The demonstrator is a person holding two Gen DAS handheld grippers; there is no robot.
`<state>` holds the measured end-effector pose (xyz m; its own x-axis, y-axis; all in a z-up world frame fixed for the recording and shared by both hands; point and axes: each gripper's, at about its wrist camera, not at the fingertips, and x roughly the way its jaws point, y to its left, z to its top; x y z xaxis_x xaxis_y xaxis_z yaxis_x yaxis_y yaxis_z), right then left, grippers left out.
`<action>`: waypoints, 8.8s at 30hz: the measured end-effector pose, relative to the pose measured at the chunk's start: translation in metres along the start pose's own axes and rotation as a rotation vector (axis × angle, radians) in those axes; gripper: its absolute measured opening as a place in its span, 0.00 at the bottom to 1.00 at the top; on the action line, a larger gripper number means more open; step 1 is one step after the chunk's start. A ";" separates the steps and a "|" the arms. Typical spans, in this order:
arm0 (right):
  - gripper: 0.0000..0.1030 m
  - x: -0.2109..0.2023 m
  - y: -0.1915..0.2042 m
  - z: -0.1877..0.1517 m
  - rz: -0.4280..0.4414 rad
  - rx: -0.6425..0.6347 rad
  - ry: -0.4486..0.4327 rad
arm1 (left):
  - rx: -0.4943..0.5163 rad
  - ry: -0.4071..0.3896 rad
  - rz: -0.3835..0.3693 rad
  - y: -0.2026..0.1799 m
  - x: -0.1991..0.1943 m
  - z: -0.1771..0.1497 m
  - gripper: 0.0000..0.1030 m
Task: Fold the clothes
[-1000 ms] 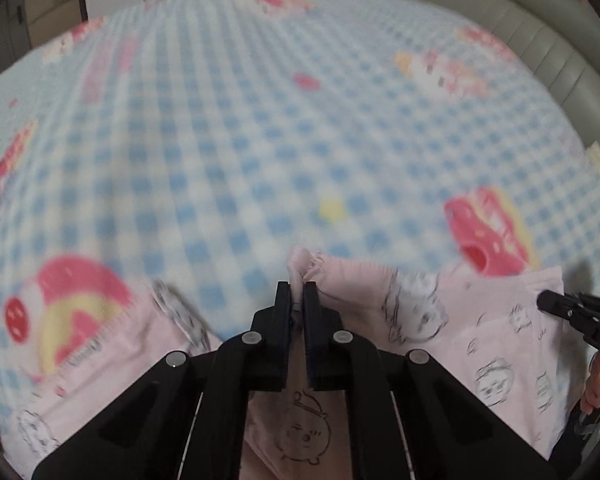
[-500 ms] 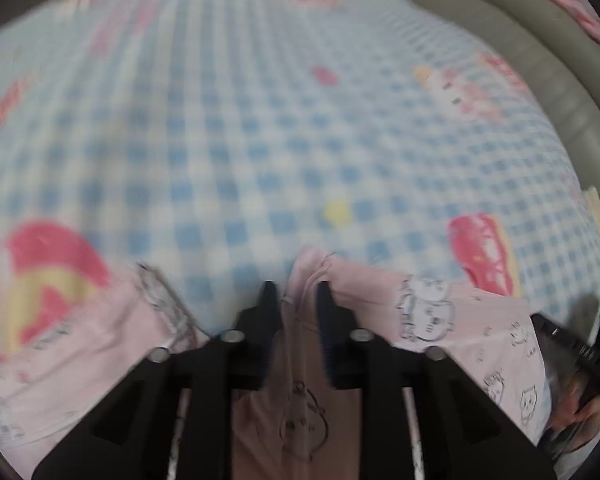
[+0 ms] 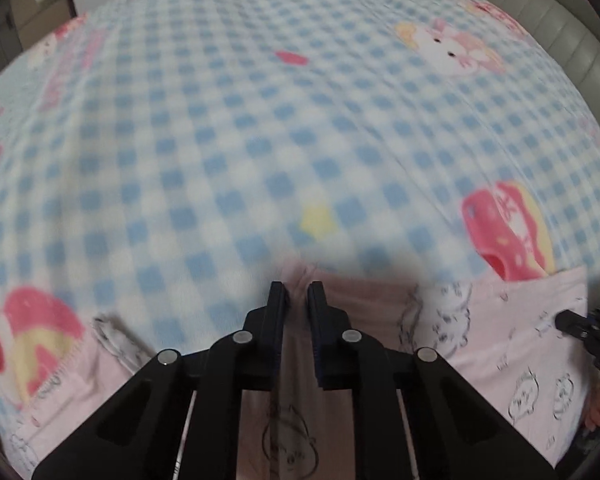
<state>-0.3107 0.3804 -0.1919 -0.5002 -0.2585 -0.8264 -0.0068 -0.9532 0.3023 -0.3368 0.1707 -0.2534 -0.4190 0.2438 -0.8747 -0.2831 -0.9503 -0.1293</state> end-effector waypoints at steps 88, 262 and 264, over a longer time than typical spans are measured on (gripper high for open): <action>0.03 -0.070 0.047 -0.187 0.305 0.194 0.036 | -0.700 -0.041 0.031 0.114 -0.202 -0.352 0.06; 0.55 -0.098 0.070 -0.222 -0.063 -0.138 0.133 | -0.115 0.065 0.497 0.019 -0.213 -0.343 0.55; 0.55 -0.098 0.070 -0.225 -0.065 -0.139 0.134 | -0.112 0.064 0.489 0.018 -0.213 -0.341 0.55</action>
<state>-0.0672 0.3036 -0.1963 -0.3826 -0.2056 -0.9007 0.0891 -0.9786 0.1855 0.0412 0.0361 -0.2290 -0.4252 -0.2441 -0.8716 0.0288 -0.9661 0.2566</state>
